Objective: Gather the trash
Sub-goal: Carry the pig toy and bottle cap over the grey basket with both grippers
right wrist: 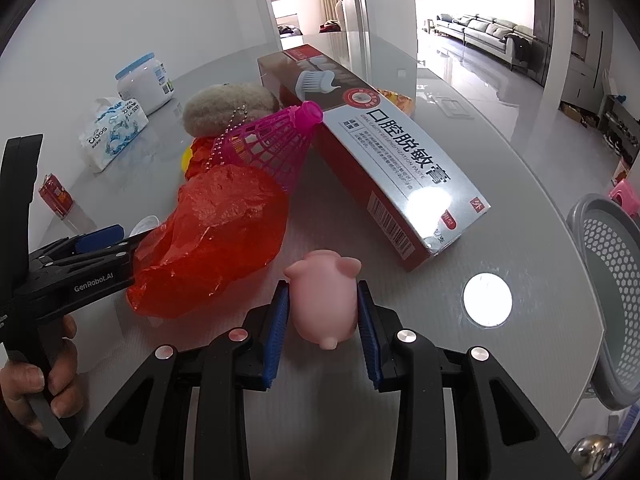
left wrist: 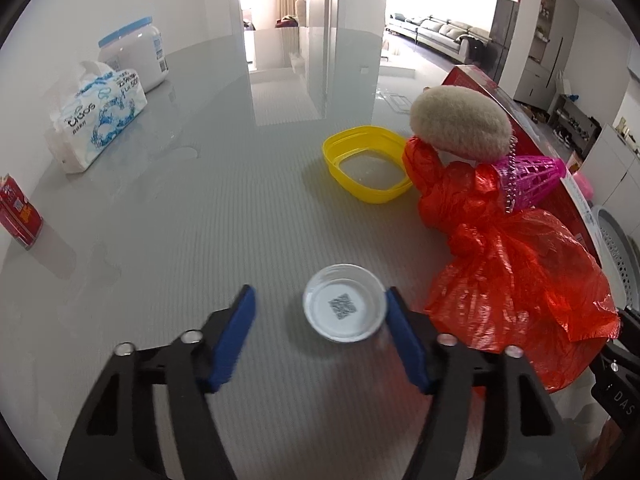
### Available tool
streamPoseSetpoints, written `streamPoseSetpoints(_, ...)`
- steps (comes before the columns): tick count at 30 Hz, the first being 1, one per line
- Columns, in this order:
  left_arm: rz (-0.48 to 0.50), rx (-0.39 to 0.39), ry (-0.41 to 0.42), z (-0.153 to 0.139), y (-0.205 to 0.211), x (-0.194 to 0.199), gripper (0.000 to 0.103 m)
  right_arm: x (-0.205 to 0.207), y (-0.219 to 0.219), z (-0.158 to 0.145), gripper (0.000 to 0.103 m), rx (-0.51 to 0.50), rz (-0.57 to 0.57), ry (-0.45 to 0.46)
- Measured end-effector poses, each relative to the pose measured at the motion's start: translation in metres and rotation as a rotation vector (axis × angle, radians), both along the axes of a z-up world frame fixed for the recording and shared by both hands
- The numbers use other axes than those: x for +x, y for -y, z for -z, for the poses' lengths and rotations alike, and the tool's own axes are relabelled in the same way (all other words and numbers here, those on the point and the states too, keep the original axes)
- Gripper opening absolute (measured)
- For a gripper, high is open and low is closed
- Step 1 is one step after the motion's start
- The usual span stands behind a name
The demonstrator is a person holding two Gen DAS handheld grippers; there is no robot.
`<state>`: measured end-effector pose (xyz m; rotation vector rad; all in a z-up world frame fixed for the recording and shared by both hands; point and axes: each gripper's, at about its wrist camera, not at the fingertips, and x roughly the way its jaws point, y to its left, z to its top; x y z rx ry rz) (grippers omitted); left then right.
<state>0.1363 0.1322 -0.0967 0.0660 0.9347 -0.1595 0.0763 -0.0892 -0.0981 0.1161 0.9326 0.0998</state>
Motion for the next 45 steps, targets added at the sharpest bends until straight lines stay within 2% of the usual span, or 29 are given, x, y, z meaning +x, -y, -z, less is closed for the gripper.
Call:
streamPoseSetpoints(1, 0.007, -0.004, 0.005, -0.001, 0.001, -0.002, 0.042, 0.0, 0.0, 0.0, 0.032, 0.002, 0.0, 0.0)
streamPoseSetpoints(2, 0.012, -0.008, 0.008, -0.002, 0.002, -0.003, 0.039, 0.0, 0.0, -0.001, 0.032, 0.004, 0.0, 0.001)
streamPoseSetpoints(8, 0.005, -0.041, 0.015, -0.006, -0.002, -0.011, 0.039, -0.007, 0.002, -0.006, 0.033, 0.009, -0.004, 0.018)
streamPoseSetpoints(17, -0.063, -0.017, 0.106, -0.034, -0.012, -0.051, 0.039, -0.028, 0.017, -0.019, 0.033, 0.05, -0.007, 0.044)
streamPoseSetpoints(22, -0.032, -0.027, 0.149, -0.052, 0.004, -0.075, 0.039, -0.048, 0.034, -0.027, 0.033, 0.062, 0.012, 0.072)
streamPoseSetpoints(27, 0.038, -0.052, 0.19, -0.071, 0.04, -0.1, 0.039, -0.071, 0.057, -0.039, 0.033, 0.076, 0.049, 0.107)
streamPoseSetpoints(32, 0.139, -0.079, 0.208, -0.081, 0.095, -0.121, 0.039, -0.098, 0.096, -0.046, 0.032, 0.084, 0.122, 0.139)
streamPoseSetpoints(39, 0.321, -0.125, 0.194, -0.084, 0.19, -0.138, 0.039, -0.13, 0.161, -0.044, 0.033, 0.079, 0.268, 0.152)
streamPoseSetpoints(45, 0.426, -0.138, 0.162, -0.075, 0.258, -0.129, 0.039, -0.152, 0.221, -0.037, 0.033, 0.085, 0.416, 0.154)
